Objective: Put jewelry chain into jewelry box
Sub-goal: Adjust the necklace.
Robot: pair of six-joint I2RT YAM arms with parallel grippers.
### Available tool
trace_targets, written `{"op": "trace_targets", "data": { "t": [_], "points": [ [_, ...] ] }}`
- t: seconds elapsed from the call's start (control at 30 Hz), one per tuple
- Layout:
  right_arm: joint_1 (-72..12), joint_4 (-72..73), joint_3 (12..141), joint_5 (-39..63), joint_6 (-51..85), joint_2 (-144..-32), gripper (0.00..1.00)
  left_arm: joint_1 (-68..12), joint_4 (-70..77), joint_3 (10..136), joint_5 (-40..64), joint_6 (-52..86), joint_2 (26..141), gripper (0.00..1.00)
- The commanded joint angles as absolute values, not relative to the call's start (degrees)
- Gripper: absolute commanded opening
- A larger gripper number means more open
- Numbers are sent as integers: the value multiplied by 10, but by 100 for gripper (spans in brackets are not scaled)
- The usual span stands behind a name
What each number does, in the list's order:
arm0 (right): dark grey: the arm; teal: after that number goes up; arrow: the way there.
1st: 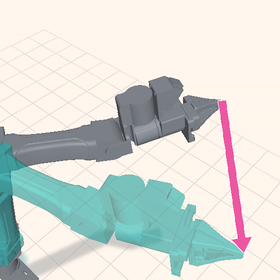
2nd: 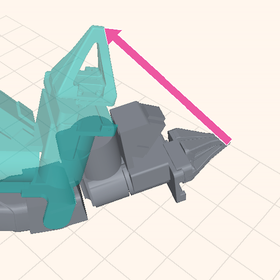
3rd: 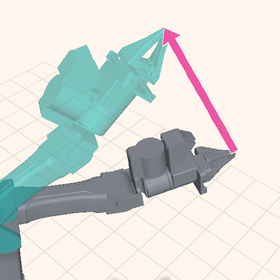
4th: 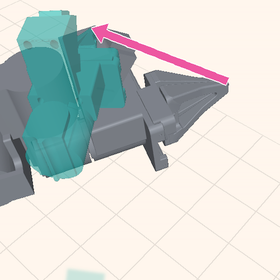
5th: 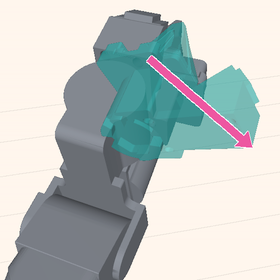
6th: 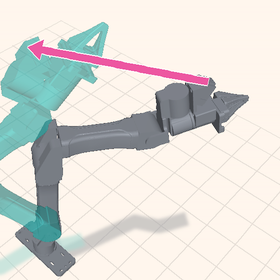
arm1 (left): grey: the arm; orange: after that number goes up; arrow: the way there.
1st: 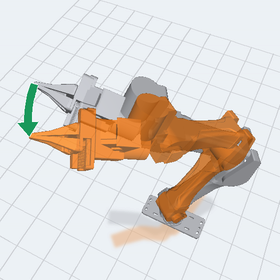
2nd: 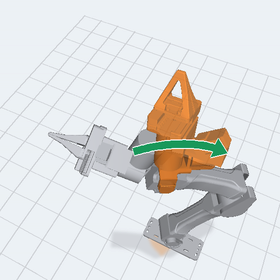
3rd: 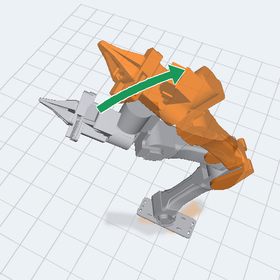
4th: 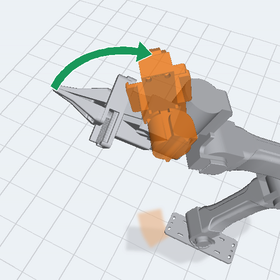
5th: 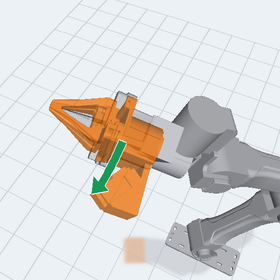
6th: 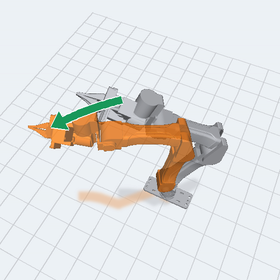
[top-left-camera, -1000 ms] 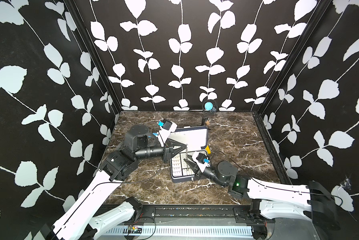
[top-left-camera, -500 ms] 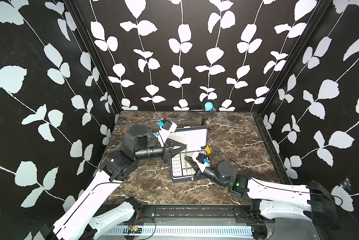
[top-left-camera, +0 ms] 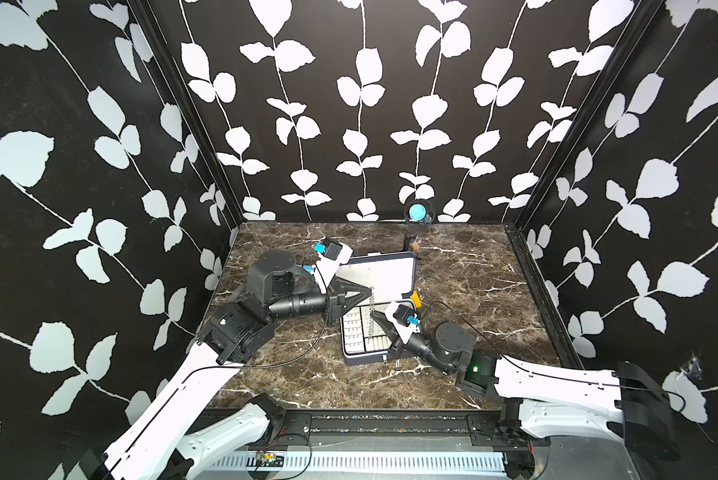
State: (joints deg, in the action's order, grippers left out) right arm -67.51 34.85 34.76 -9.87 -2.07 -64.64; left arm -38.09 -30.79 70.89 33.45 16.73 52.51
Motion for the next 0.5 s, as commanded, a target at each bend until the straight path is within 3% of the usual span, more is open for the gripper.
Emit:
{"op": "trace_targets", "data": {
  "t": [0.0,0.27,0.47],
  "points": [
    [-678,357,347,-148,-5,-631,0,-378,-271,690,298,173,500,0],
    [-659,345,359,-173,21,-624,0,-378,-202,622,210,215,465,0],
    [-649,342,365,-140,19,-635,0,-378,-183,628,228,226,482,0]
  ]
}}
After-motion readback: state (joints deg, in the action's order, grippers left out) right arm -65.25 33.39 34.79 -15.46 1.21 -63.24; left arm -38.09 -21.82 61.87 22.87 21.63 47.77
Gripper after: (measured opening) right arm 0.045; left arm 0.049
